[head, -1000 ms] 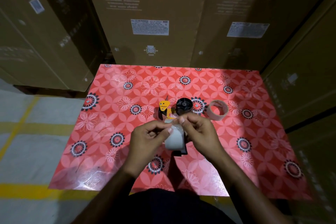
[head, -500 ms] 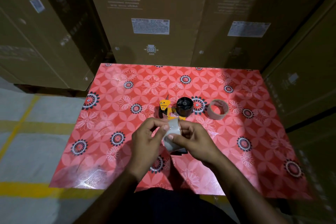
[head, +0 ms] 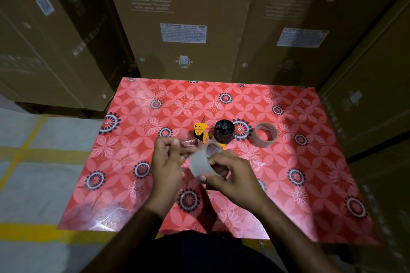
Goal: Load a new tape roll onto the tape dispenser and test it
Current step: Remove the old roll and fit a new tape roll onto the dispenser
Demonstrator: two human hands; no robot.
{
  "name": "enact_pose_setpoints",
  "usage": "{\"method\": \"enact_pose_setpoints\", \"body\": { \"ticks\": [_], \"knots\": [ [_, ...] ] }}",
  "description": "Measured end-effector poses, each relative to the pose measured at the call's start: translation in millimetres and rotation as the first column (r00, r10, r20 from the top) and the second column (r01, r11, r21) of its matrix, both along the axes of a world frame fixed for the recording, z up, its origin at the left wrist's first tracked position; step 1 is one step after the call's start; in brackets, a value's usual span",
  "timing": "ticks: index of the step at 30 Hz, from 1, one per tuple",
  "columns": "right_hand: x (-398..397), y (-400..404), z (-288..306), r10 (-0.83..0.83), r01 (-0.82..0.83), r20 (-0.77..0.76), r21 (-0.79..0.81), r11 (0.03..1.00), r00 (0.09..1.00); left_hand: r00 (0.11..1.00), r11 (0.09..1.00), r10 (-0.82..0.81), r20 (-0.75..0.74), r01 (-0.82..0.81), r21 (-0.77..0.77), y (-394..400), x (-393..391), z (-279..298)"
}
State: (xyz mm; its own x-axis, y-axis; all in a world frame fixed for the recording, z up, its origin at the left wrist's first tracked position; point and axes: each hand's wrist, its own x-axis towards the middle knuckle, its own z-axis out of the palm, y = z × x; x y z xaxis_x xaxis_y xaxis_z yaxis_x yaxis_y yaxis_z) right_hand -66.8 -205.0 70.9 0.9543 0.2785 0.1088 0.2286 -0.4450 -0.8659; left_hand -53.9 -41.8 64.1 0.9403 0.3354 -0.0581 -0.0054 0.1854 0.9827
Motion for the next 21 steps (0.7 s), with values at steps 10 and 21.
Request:
{"method": "enact_pose_setpoints", "body": {
  "ticks": [10,21],
  "knots": [
    [19,-23,-28,-0.123,0.258,-0.436,0.267,0.929,0.891,0.967,0.721,-0.255,0.024,0.207,-0.662,7,11,-27],
    [70,-45,-41,-0.205,0.221,-0.208,0.06,0.973,0.956,0.91,0.972,-0.199,-0.363,0.23,0.045,27,36,-75]
  ]
}}
